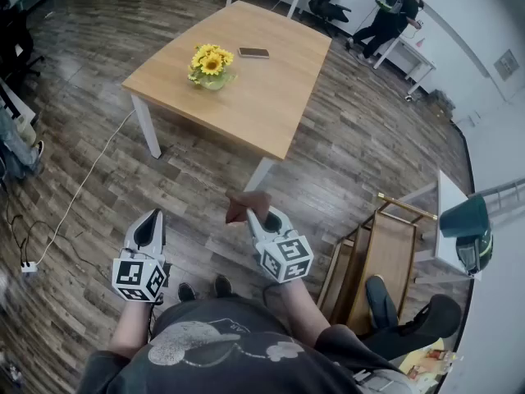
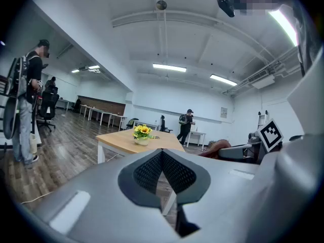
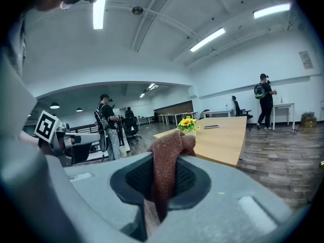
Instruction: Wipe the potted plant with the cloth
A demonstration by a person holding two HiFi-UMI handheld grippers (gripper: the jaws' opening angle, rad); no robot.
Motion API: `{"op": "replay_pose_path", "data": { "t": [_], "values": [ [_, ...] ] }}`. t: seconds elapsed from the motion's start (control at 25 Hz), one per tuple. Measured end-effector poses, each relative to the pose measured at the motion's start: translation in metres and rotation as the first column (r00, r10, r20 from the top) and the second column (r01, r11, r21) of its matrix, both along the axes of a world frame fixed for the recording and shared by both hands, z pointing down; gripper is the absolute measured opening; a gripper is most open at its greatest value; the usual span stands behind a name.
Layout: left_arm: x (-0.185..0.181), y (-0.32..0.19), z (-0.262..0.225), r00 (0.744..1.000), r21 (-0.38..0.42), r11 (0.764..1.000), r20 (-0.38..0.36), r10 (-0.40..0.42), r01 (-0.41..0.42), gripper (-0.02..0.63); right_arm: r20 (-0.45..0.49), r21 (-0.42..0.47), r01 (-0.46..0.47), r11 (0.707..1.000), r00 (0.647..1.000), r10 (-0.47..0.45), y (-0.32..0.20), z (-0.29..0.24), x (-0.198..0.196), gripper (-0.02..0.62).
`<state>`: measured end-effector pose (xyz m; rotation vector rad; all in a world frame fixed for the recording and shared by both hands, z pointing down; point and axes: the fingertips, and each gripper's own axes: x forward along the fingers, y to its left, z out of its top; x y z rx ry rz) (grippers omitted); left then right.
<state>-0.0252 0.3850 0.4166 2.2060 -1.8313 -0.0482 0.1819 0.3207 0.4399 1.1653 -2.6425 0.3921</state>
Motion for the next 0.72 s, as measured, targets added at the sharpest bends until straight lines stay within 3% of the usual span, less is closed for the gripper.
{"op": "replay_pose_path", "data": {
  "t": [0.4,0.72],
  "values": [
    [0.009,-0.02,0.0,1.0,0.007,1.0,0.014,-0.015,0.015,0.017,0.031,0.013,0.004,1.0,1.0,-0.004,-0.023,-0.005,0.003,0.041],
    [0.015,-0.034,0.0,0.999,0.014,0.999,0.033,-0.042,0.042,0.018,0.087,0.015,-0.048,0.999,0.995,0.047,-0.04,-0.005,0.023,0.043]
  ]
}}
